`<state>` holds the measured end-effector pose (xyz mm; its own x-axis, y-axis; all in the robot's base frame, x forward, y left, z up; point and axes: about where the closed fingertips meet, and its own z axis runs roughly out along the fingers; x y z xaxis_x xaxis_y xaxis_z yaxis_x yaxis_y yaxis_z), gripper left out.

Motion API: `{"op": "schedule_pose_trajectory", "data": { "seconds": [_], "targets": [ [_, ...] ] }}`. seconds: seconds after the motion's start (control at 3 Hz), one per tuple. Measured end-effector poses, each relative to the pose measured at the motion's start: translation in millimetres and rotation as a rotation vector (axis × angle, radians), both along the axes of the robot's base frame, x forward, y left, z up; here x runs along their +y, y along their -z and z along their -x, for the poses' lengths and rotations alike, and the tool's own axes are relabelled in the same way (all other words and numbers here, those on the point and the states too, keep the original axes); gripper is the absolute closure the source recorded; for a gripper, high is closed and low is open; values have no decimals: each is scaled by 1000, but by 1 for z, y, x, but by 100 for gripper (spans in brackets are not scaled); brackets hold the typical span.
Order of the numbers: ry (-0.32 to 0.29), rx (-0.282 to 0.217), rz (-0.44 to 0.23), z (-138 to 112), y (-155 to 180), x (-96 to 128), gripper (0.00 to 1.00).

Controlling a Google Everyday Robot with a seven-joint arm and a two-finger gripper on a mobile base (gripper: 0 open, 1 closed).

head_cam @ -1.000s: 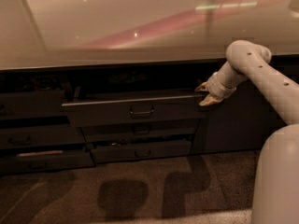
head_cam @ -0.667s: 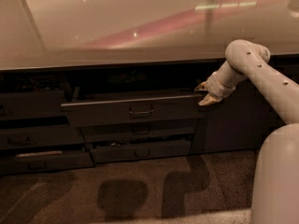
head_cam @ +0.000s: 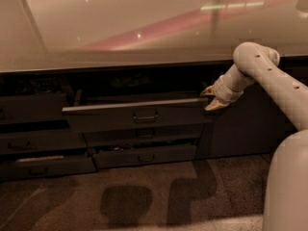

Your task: Open top drawer

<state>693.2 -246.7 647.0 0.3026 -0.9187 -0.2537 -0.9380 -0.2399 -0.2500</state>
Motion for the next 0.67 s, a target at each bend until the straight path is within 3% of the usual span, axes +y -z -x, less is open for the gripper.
{"op": "schedule_pose_trajectory", "data": {
  "seconds": [0.67],
  "targets": [
    [-22,0,-3,18,4,-2,100]
  ]
}}
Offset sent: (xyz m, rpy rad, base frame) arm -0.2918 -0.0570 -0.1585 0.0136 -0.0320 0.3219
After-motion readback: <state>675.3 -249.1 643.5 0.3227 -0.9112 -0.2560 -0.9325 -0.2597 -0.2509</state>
